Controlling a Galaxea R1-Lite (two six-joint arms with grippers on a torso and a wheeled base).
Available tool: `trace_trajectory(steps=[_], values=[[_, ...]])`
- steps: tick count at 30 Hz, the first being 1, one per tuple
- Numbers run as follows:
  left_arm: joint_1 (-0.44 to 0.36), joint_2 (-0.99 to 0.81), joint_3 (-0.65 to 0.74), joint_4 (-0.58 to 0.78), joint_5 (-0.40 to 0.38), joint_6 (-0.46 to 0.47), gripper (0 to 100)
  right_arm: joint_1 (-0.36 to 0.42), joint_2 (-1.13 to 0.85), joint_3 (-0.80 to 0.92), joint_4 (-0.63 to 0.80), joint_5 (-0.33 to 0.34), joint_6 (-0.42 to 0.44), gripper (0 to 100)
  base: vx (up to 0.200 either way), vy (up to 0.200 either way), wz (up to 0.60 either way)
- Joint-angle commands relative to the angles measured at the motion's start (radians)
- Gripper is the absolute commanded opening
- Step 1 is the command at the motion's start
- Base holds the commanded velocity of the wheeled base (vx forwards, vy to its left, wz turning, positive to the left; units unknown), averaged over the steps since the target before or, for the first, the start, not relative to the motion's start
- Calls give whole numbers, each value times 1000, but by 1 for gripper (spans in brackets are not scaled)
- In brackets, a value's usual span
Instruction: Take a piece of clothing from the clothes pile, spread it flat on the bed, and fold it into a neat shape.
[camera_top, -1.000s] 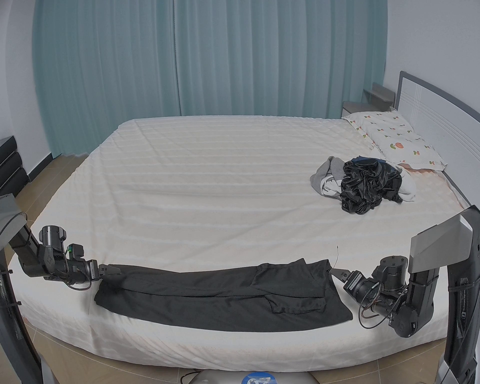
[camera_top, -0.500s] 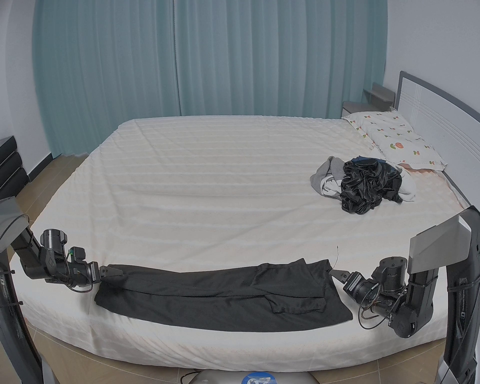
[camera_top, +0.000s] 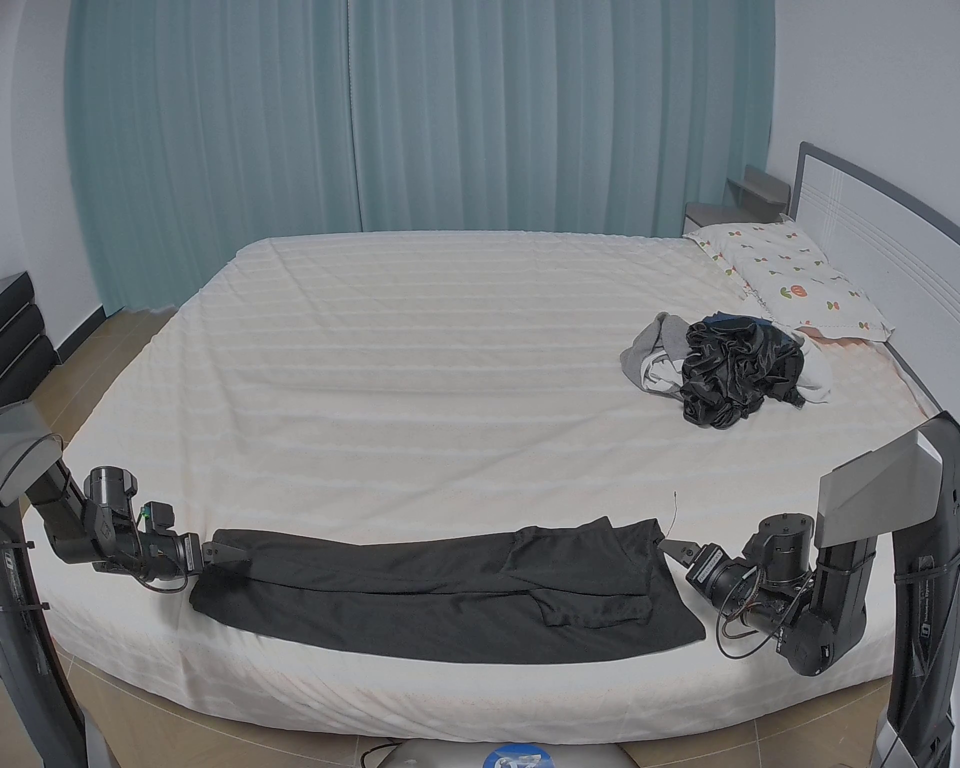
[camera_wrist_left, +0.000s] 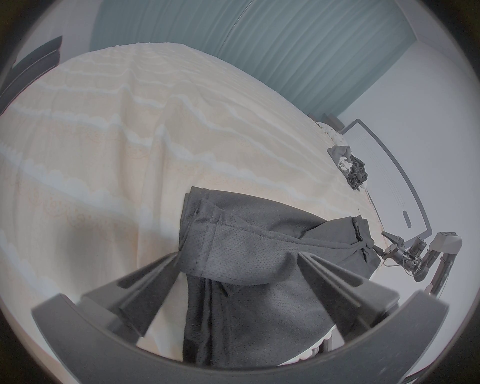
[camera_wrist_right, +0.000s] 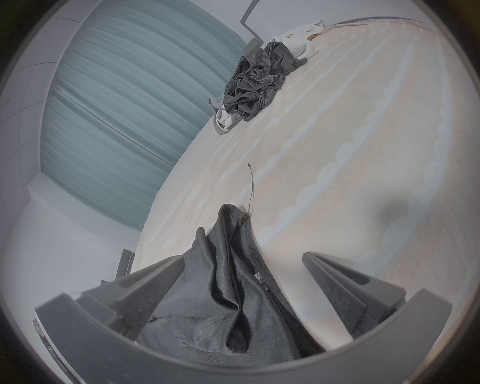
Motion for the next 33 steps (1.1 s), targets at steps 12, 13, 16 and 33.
trace_trajectory(steps=[12, 13, 16, 33], values=[[14, -3, 7, 1, -2, -1, 0, 0, 1, 0, -13, 1, 0, 100, 0, 0, 0], [14, -5, 7, 1, -4, -1, 0, -1, 1, 0, -13, 1, 0, 100, 0, 0, 0], [17, -13, 7, 2, -6, -6, 0, -1, 0, 0, -13, 1, 0, 100, 0, 0, 0], [103, -80, -39, 79, -61, -30, 0, -4, -2, 0, -13, 1, 3, 100, 0, 0, 0]])
